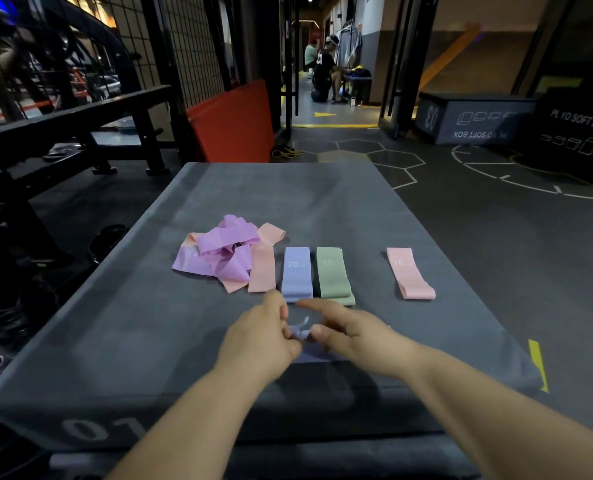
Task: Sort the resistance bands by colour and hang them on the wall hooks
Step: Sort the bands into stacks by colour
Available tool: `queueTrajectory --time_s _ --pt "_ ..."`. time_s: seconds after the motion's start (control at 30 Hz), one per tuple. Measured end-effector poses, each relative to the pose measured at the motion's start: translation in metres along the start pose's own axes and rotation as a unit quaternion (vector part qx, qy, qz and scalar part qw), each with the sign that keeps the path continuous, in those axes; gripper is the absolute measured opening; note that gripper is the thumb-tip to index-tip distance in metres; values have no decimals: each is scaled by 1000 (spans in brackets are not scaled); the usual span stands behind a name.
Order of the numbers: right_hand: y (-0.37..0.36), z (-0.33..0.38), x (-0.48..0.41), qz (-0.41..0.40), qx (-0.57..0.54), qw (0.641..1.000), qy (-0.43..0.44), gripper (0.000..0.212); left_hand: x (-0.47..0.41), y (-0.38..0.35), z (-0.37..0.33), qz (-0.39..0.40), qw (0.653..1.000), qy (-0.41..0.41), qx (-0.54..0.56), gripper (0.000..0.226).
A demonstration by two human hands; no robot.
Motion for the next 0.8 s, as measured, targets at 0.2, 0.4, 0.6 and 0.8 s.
queueTrajectory --time_s 0.2,0.4,0.6,0.8 --pt "2 -11 -3 -87 -19 995 -47 15 2 -11 -19 -15 998 -53 -28 38" --pt "20 -28 5 -126 -70 987 -75 20 -9 -26 -1 58 992 -39 -106 65" --pt "38 -46 18 -122 -61 984 -112 25 -12 -27 2 87 990 -55 -93 49" --pt "60 -58 31 -103 -11 983 -149 28 -12 -29 3 90 993 -49 -63 57"
Point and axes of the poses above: each hand's wrist, its own x-axis away from the middle knuckle, its own y-axis out of the back of the hand, z = x × y, the point moved 7 cm from there along -x, towards the middle knuckle, and after that the axes turned 7 degrees about y, right-handed, at the moved point
